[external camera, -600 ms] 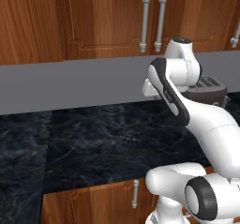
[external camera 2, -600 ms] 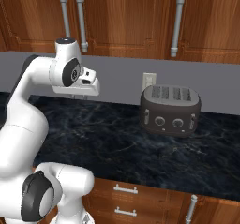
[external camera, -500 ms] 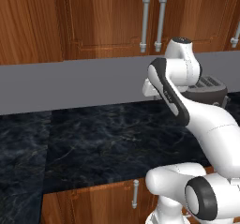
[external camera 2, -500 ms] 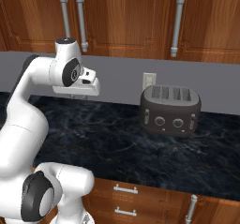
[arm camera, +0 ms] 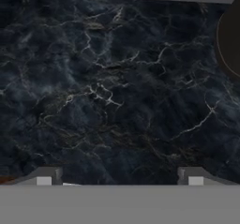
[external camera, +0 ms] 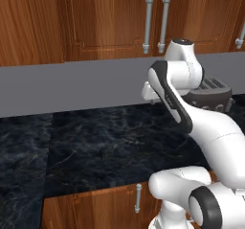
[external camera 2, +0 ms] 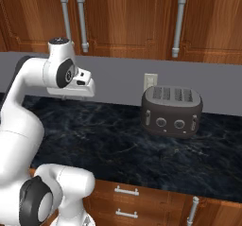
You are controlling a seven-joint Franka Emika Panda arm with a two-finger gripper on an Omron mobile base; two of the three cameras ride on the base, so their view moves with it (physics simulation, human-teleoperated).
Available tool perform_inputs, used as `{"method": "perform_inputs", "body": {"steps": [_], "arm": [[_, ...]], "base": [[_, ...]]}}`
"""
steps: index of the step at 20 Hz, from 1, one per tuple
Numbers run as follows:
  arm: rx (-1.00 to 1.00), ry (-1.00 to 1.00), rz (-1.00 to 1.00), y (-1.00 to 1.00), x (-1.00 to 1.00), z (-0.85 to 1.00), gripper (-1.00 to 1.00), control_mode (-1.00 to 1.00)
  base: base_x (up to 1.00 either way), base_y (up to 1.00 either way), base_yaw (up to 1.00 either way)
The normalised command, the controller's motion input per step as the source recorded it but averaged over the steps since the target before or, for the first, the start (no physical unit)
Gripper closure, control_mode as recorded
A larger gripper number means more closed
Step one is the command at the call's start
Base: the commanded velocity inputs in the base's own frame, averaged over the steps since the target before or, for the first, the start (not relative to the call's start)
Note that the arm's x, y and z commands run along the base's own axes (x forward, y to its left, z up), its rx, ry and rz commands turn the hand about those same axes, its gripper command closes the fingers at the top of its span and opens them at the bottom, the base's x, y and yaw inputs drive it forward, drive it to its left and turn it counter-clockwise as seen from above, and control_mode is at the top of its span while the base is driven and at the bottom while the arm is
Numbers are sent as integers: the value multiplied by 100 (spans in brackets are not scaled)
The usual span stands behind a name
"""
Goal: Move the bowls from the cabinet to the plates on the dining table.
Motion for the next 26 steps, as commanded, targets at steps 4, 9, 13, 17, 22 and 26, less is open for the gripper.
{"method": "perform_inputs", "body": {"steps": [4, 9, 13, 17, 22, 26], "arm": [[-1, -11, -2, 20, -49, 24, -100, -100], [-1, -24, -7, 3, -56, 55, -100, -100], [0, -24, -6, 0, -30, 74, -100, -100], [0, -21, -1, 1, -8, 74, -100, -100], [0, -17, 0, 0, 0, 75, -100, -100], [0, -21, 1, 3, -5, 58, -100, -100]], "base": [[0, 0, 0], [0, 0, 0], [0, 0, 0], [0, 0, 0], [0, 0, 0], [0, 0, 0]]}}
